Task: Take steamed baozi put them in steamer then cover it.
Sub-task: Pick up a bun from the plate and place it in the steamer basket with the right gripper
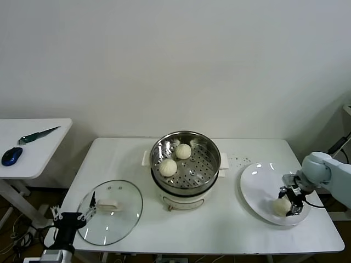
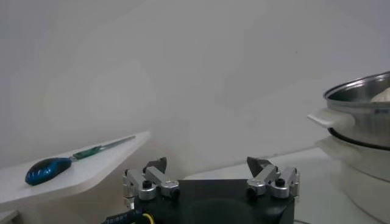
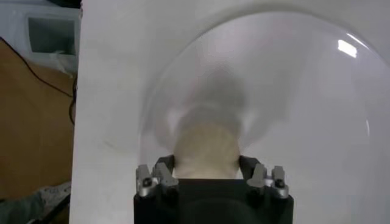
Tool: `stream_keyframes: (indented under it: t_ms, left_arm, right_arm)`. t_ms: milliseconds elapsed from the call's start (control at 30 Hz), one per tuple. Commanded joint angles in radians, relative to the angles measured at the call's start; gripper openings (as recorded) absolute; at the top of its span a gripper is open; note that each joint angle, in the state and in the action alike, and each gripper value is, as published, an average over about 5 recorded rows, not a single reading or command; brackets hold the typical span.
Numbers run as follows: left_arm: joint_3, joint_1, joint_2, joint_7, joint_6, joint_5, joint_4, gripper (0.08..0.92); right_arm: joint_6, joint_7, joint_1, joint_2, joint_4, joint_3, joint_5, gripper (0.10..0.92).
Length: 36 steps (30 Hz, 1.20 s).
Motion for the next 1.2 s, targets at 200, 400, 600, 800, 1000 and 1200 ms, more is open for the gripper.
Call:
stream_keyframes:
  t_ms: [200, 400, 600, 800, 1000, 1200]
  left_arm:
    - [0.002, 0.003, 0.002, 0.0, -0.002, -0.001, 0.001, 0.823]
    - [0.004, 0.006, 0.0, -0.001, -0.002, -0.001, 0.001, 0.823]
    - [0.006, 0.012, 0.002, 0.0, -0.002, -0.001, 0.001, 0.823]
    - [0.012, 0.015, -0.004, 0.0, -0.003, -0.001, 0.001, 0.823]
    - [0.013, 0.019, -0.001, 0.0, -0.003, -0.016, 0.004, 0.823]
    - [0.007, 0.019, 0.012, 0.0, -0.006, -0.032, 0.017, 0.823]
  right_arm:
    - [0.25, -0.051, 0.553, 0.092, 0.039, -0.368, 0.097, 0.679]
    - [0.408, -0.059, 0.839, 0.258, 0.025, -0.528, 0.129, 0.679]
    - [0.522, -0.083, 0.924, 0.418, 0.042, -0.501, 0.13, 0.679]
    - [0.582, -0.106, 0.868, 0.552, 0.063, -0.409, 0.074, 0.683]
    - [0.607, -0.112, 0.75, 0.685, 0.064, -0.343, -0.012, 0.686]
    - [0.62, -0.111, 0.623, 0.778, 0.061, -0.313, -0.086, 0.687]
